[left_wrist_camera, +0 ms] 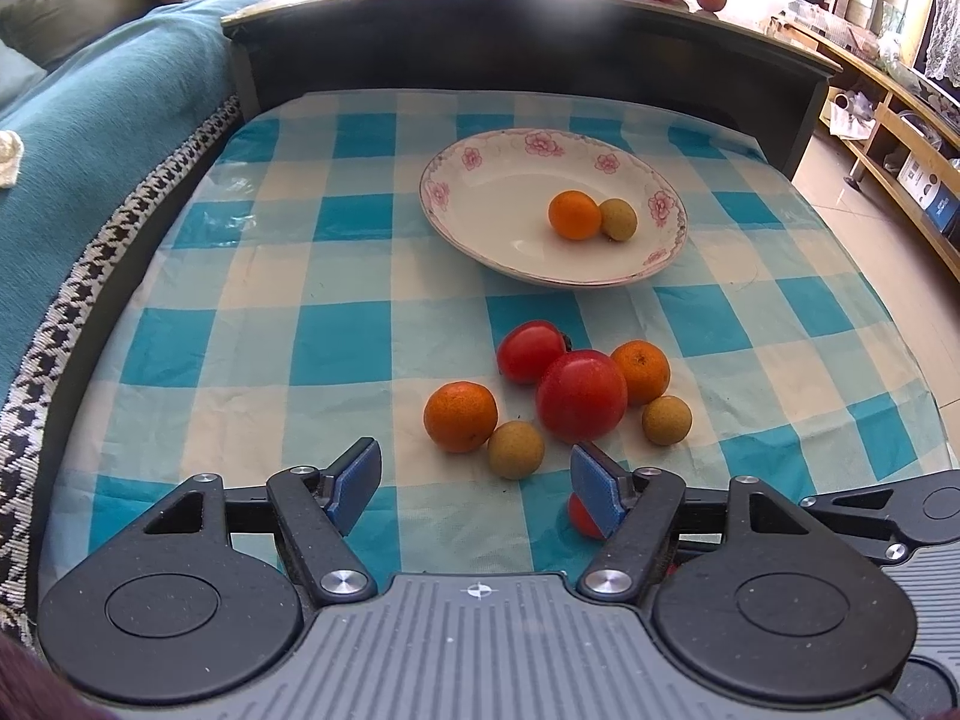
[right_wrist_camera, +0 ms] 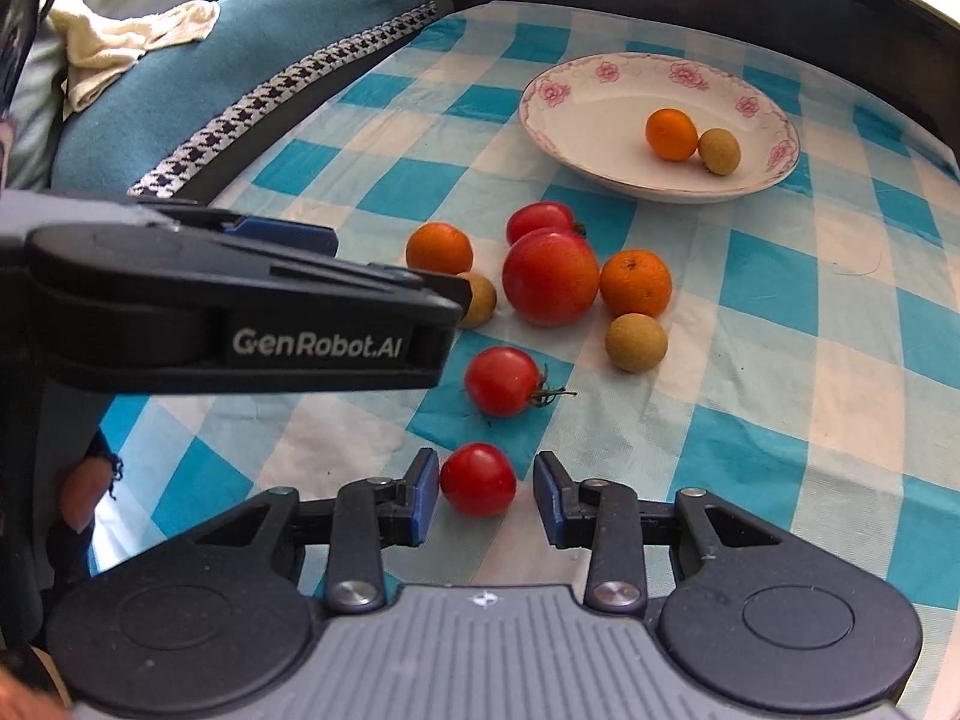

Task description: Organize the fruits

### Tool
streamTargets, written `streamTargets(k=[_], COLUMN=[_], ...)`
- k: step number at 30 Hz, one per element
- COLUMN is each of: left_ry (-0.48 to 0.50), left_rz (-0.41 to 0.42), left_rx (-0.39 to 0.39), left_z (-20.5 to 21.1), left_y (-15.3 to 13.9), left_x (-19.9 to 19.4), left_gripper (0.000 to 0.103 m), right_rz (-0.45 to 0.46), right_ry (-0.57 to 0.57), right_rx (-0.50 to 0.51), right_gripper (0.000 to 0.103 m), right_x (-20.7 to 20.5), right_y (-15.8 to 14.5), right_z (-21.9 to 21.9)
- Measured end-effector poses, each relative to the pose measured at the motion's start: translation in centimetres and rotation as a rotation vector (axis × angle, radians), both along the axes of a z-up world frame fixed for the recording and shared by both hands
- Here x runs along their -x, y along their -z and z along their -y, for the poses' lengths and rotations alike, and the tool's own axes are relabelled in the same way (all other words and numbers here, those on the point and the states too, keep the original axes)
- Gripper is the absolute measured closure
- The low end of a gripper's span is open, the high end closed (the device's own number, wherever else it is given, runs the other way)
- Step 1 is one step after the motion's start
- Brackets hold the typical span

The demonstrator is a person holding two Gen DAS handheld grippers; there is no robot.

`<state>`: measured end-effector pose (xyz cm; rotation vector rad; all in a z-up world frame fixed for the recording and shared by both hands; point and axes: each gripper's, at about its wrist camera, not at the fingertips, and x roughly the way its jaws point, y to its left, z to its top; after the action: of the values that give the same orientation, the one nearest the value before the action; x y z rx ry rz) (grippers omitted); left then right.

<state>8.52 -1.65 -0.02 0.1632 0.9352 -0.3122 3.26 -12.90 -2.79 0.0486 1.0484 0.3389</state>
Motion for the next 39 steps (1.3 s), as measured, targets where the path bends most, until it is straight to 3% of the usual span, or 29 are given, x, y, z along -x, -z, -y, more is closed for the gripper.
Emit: streamTargets(k=[1,9,19,32,39], left_ry=[0.002,0.033,0.103,0.121,0.139], left_rz=[0.0,-0.023,-0.062,-0.069,-0.07], left_rx=[-0.001,0.002,-0.02,-0.078,-0.072], left_z=[0.0,0.6,2.9,4.6,5.0], left_y=[0.0,0.5,1.7,3.1,3.0], left_x=[0.0,0.2,0.5,0.4,0.6], left_gripper=[0.027,0.027,0.03,0.045,0.058], right_rz=[0.007,0.009,-0.028,-0.054,-0.053], right_ry=[-0.006,-0.025,0.041,0.103,0.104], right_rx=[0.008,0.031,0.042,0.039,0.039], right_gripper=[0.074,0.074,0.074,0.074,0.074], right_x=[0.0,0.3,1.9,1.2,1.1], right_y=[0.0,-0.1,-1.0,-0.3,-0.3], right_z=[-0.1,-0.2,2.8,4.8,4.7])
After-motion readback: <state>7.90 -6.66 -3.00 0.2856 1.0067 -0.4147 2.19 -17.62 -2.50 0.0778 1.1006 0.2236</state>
